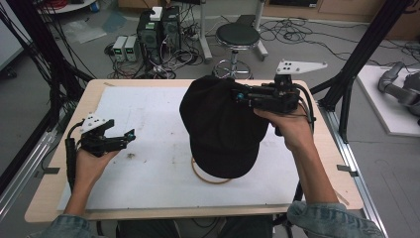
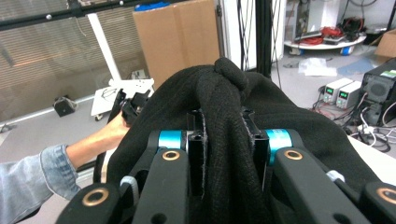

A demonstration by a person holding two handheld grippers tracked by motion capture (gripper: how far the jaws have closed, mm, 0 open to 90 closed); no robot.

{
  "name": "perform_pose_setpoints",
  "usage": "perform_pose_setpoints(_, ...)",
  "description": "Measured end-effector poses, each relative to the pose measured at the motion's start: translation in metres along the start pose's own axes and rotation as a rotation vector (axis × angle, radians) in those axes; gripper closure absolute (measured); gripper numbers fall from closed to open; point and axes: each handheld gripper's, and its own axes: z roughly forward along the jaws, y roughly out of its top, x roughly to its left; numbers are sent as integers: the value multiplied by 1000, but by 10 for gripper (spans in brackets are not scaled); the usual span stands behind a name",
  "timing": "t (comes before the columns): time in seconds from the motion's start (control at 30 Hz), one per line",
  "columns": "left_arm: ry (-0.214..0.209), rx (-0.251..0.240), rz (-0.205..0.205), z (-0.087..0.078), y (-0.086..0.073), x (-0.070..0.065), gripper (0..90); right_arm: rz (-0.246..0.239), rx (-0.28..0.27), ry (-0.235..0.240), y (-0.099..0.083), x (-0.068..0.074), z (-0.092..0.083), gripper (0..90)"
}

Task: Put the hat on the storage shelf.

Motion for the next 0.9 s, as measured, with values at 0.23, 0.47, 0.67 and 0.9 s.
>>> perform_pose_setpoints(0.23,0,-1,1,0,0,0,143,0,13,3,-5,0,6,768)
perform_pose_setpoints(0.47,1,-1,1,0,0,0,143,7,29,3,-10,-2,9,756)
perform_pose_setpoints(0.67,0,-1,4,0,0,-1,143,16,43,3,-16,-4,12,725)
perform_pose_setpoints(0.9,-1,0,3,0,0,-1,143,27,49,12,-22,-6,15,713)
